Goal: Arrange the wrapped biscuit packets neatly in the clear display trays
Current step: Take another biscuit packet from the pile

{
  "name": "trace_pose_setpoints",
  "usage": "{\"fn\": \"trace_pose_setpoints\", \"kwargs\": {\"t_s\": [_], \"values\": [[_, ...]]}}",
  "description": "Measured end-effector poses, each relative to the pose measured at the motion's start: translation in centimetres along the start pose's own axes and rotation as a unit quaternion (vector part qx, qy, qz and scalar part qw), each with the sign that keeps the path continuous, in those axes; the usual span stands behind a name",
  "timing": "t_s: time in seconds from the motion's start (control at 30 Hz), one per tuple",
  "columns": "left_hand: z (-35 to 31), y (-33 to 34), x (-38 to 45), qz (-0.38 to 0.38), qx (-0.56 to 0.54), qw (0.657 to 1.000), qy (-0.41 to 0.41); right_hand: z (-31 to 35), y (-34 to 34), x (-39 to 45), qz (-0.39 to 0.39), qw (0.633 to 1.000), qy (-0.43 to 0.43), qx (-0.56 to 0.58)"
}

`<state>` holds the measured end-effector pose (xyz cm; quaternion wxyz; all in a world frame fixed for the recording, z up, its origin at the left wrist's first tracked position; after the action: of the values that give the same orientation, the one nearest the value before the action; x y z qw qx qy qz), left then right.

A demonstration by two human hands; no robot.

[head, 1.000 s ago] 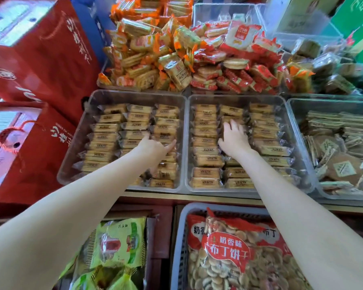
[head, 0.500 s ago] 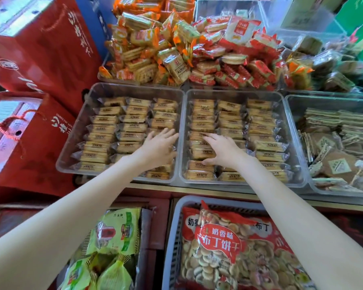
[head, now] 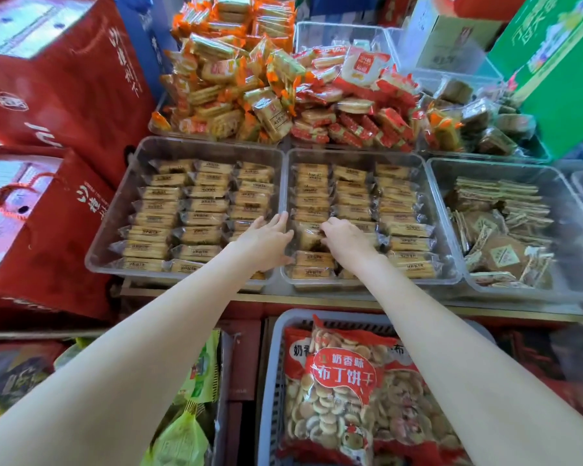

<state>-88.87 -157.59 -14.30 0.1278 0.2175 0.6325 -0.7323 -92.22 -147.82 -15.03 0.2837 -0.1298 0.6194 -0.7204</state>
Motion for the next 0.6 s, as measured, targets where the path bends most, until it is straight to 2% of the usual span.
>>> {"fn": "trace_pose_setpoints", "kwargs": {"t_s": [0.13,0.33,0.6], "values": [[-0.1,0.3,0.0,0.007,0.004,1.000,-0.010,0.2,0.4,0.0,-0.030,0.999,-0.018,-0.013],[0.2,0.7,0.4,0.033,-0.013,0.999,-0.027,-1.1,0.4,0.9,0.023,0.997,-0.076,0.012],[0.1,0.5,0.7,0.036,-0.004,0.996,-0.079,-0.7,-0.1,0.6,0.005,0.992,-0.125,-0.002]]}}
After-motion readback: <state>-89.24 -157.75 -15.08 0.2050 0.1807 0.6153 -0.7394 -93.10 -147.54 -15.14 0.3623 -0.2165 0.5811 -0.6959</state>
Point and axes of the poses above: each hand's wrist, its own x-axis towards the middle knuckle, its own y-axis out of the palm, z = x × y, the point moved 10 cm from there along x, towards the middle knuckle, and after that the axes turned 14 degrees about -y, right-handed, at the moved point
